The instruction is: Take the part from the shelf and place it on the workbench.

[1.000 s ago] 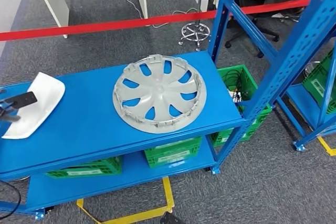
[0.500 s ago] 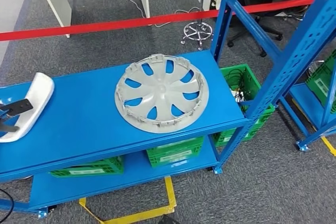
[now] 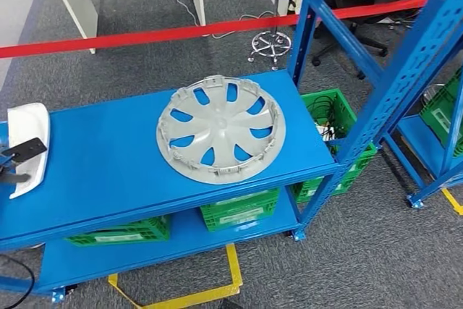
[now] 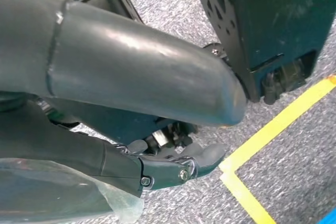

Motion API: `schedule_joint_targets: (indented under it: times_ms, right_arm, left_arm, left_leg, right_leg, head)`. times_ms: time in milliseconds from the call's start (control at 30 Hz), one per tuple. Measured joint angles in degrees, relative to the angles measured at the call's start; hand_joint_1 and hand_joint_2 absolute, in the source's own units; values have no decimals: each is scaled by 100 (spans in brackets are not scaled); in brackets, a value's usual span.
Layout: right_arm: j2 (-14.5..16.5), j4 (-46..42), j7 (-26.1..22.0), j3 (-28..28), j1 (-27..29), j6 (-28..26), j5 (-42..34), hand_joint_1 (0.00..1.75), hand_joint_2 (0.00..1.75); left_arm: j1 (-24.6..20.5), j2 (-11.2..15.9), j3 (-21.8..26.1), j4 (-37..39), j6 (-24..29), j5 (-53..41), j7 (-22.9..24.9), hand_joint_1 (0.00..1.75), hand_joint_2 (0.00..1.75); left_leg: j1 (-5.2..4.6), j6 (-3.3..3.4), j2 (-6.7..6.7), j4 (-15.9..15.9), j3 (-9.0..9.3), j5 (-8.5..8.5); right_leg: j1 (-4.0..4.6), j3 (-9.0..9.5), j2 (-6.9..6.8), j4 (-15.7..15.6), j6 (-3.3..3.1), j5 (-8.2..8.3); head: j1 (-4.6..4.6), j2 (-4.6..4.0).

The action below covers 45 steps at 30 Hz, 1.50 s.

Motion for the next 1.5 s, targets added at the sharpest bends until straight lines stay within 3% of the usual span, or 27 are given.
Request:
schedule_joint_targets:
  times_ms: [100, 200, 267, 300, 333, 400, 433, 500, 567, 633, 733, 767, 800, 833, 900, 933, 1000, 1100, 1167, 1233, 1267, 1300, 1333, 1433, 1500]
  right_arm:
    - [-4, 0, 11, 0, 3, -17, 3, 0, 0]
    - [-5, 0, 19, -2, 6, -35, 3, 0, 0]
    - [-7, 1, 24, -4, 12, -39, 8, 0, 0]
    - [-7, 2, 27, -6, 14, -39, 11, 0, 0]
    - [-8, 2, 30, -7, 16, -35, 16, 0, 0]
    - [-13, 2, 27, -8, 15, 13, 28, 0, 0]
    - [-15, 2, 22, -8, 14, 50, 33, 0, 0]
    - [-16, 2, 8, -8, 15, 120, 43, 0, 0]
    - [-16, 2, -7, -9, 15, 146, 49, 0, 0]
    - [-16, 2, -21, -10, 15, 149, 57, 0, 0]
    - [-16, 2, -35, -14, 20, 140, 89, 0, 0]
    - [-16, 2, -39, -15, 23, 135, 102, 0, 0]
    - [-16, 2, -45, -15, 25, 131, 116, 0, 0]
    - [-16, 2, -51, -15, 26, 128, 126, 0, 0]
    - [-16, 2, -62, -15, 27, 116, 142, 0, 0]
    - [-16, 2, -62, -16, 28, 92, 144, 0, 0]
    - [-16, 2, -47, -19, 34, 8, 142, 0, 0]
    - [-16, 2, -25, -22, 40, -87, 123, 0, 0]
    - [-16, 2, -16, -22, 42, -111, 102, 0, 0]
    - [-16, 2, -9, -22, 45, -117, 86, 0, 0]
    - [-17, 2, -5, -22, 47, -117, 81, 0, 0]
    - [-17, 2, -3, -21, 49, -117, 77, 0, 0]
    - [-18, 2, -2, -21, 51, -117, 74, 0, 0]
    - [-18, 2, -2, -19, 52, -119, 61, 0, 0]
    - [-17, 2, -2, -17, 54, -120, 56, 0, 0]
  left_arm:
    - [-22, -99, 63, -10, 168, 27, -87, 0, 175]
    - [-42, -206, 114, -28, 288, 57, -171, 0, 175]
    - [-41, -288, 129, -33, 348, 66, -248, 0, 175]
    - [-40, -326, 134, -35, 372, 69, -285, 0, 175]
    - [-37, -358, 139, -37, 395, 73, -317, 0, 175]
    - [-30, -414, 148, -45, 457, 84, -351, 0, 175]
    - [-25, -437, 155, -50, 492, 92, -356, 0, 175]
    - [-6, -474, 176, -58, 558, 116, -358, 1, 175]
    - [24, -505, 215, -58, 611, 151, -363, 88, 175]
    - [50, -522, 256, -58, 640, 191, -370, 175, 175]
    - [97, -532, 324, -58, 560, 248, -352, 175, 175]
    - [126, -536, 353, -58, 508, 260, -333, 175, 175]
    - [154, -540, 378, -57, 459, 263, -309, 175, 175]
    - [173, -542, 392, -57, 428, 260, -291, 175, 175]
    - [173, -535, 401, -59, 404, 250, -276, 175, 175]
    - [158, -529, 405, -61, 395, 245, -278, 175, 175]
    - [136, -520, 412, -68, 383, 241, -290, 175, 175]
    - [117, -506, 416, -91, 380, 223, -320, 175, 175]
    - [103, -506, 418, -101, 390, 200, -339, 175, 175]
    - [100, -516, 418, -104, 410, 178, -348, 175, 175]
    - [102, -523, 417, -104, 419, 166, -350, 175, 175]
    - [102, -529, 417, -104, 428, 151, -351, 175, 175]
    - [103, -534, 416, -104, 435, 136, -351, 175, 175]
    - [100, -536, 414, -106, 446, 108, -349, 175, 175]
    - [102, -529, 413, -108, 449, 96, -349, 175, 175]
  left_leg:
    - [14, 122, 4, -48, 17, 30]
    - [25, 204, 15, -65, 5, 50]
    - [24, 212, 16, -62, -9, 57]
    - [25, 211, 15, -60, -11, 60]
    - [28, 206, 13, -57, -11, 62]
    - [22, 172, 8, -39, -16, 63]
    - [15, 142, 6, -30, -25, 65]
    - [5, 71, 5, -33, -37, 85]
    - [18, 13, 8, -47, -33, 94]
    - [23, -32, 10, 165, -122, -67]
    - [23, -63, 9, 1207, -574, -567]
    - [23, -60, 9, 1465, -688, -632]
    - [23, -51, 9, 1523, -717, -590]
    - [22, -33, 9, 1348, -641, -441]
    - [7, 14, 9, 619, -308, -58]
    - [-7, 37, 10, 278, -156, 53]
    - [-43, 68, 10, -4, -38, 68]
    - [-30, 140, 20, -78, -18, 79]
    - [-8, 201, 31, -107, -6, 96]
    - [-7, 226, 33, -106, -11, 94]
    - [-5, 228, 33, -105, -11, 94]
    - [-2, 227, 33, -104, -10, 93]
    - [5, 223, 33, -102, -7, 91]
    - [16, 160, 21, -63, -15, 70]
    - [5, 84, 9, -39, -33, 69]
  right_leg:
    - [-15, -69, -13, 120, 88, -115]
    - [-36, -524, -20, 1057, 148, -598]
    - [-45, -765, -21, 1565, 161, -747]
    - [-46, -736, -22, 1525, 160, -673]
    - [-48, -591, -24, 1262, 154, -513]
    - [-48, -155, -31, 481, 135, -203]
    - [-45, 3, -28, 194, 119, -125]
    - [-29, 103, -8, 13, 79, -108]
    - [-34, 95, 2, -1, 19, -69]
    - [-52, 104, -2, -29, -37, -37]
    - [-35, 107, -4, -36, -78, -35]
    - [-25, 108, -3, -35, -84, -37]
    - [-18, 110, 1, -33, -88, -40]
    - [-11, 116, 4, -32, -90, -43]
    - [6, 127, 7, -29, -85, -55]
    - [17, 120, 7, -24, -77, -62]
    - [26, 94, 2, -23, -47, -64]
    - [15, 41, -7, 41, 30, -137]
    - [0, -172, -14, 463, 91, -395]
    - [-28, -542, -19, 1225, 135, -729]
    - [-42, -692, -20, 1514, 153, -808]
    - [-56, -755, -22, 1620, 169, -784]
    - [-71, -701, -25, 1483, 182, -649]
    - [-111, -159, -33, 375, 199, -152]
    - [-106, 20, -18, 50, 163, -93]
  head:
    - [12, 0]
    - [48, 0]
    - [50, 0]
    - [51, 0]
    - [51, 0]
    - [53, 0]
    - [46, 0]
    - [41, 0]
    - [39, 0]
    - [20, 0]
    - [-4, 0]
    - [-3, 0]
    - [-3, 0]
    - [-3, 0]
    - [-2, 0]
    - [0, 0]
    - [5, 0]
    - [9, 0]
    - [31, 0]
    - [51, 0]
    - [51, 0]
    - [54, 0]
    - [53, 0]
    - [53, 0]
    - [47, 0]
